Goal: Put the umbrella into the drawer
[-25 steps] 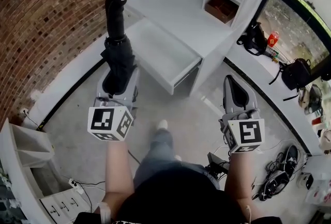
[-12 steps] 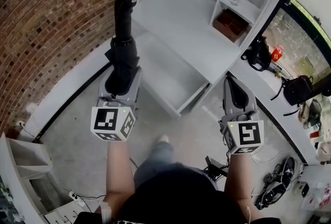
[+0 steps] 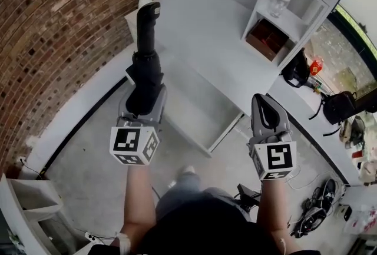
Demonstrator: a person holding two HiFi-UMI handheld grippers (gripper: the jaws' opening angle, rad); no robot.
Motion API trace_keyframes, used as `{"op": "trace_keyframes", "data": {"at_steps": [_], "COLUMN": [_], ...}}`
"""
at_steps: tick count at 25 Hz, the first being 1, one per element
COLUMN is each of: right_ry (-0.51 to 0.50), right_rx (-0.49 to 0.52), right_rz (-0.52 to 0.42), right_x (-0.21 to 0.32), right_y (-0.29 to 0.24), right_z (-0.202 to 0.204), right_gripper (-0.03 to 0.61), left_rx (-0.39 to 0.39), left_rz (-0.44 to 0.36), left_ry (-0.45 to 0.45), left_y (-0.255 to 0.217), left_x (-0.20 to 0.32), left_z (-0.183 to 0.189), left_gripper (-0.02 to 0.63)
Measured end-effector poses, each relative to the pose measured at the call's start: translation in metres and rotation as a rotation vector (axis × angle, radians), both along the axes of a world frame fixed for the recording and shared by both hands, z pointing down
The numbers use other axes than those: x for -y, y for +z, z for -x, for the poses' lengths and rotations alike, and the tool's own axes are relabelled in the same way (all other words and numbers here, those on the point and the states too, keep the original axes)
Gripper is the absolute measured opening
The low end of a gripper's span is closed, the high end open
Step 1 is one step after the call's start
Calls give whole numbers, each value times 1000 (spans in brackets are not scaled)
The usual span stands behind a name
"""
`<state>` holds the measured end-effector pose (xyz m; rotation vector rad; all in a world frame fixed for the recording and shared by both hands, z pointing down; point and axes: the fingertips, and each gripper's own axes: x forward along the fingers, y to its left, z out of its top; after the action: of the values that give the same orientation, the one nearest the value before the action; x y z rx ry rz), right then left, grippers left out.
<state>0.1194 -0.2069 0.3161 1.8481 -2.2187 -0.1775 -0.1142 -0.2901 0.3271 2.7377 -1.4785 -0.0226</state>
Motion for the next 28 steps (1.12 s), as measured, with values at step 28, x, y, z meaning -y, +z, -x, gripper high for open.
{"op": "trace_keyframes", "data": {"at_steps": [28], "right_ry": [-54], "right_rx": [61], "right_rz": [249], "right_x": [109], "right_y": [99], "right_z": [-62], "right_gripper": [3], "left_rx": [-28], "left_rz": [657], "left_ry": [-121], "left_y": [212], "left_x": [82], "left_z": [-92], "left_gripper": [238]}}
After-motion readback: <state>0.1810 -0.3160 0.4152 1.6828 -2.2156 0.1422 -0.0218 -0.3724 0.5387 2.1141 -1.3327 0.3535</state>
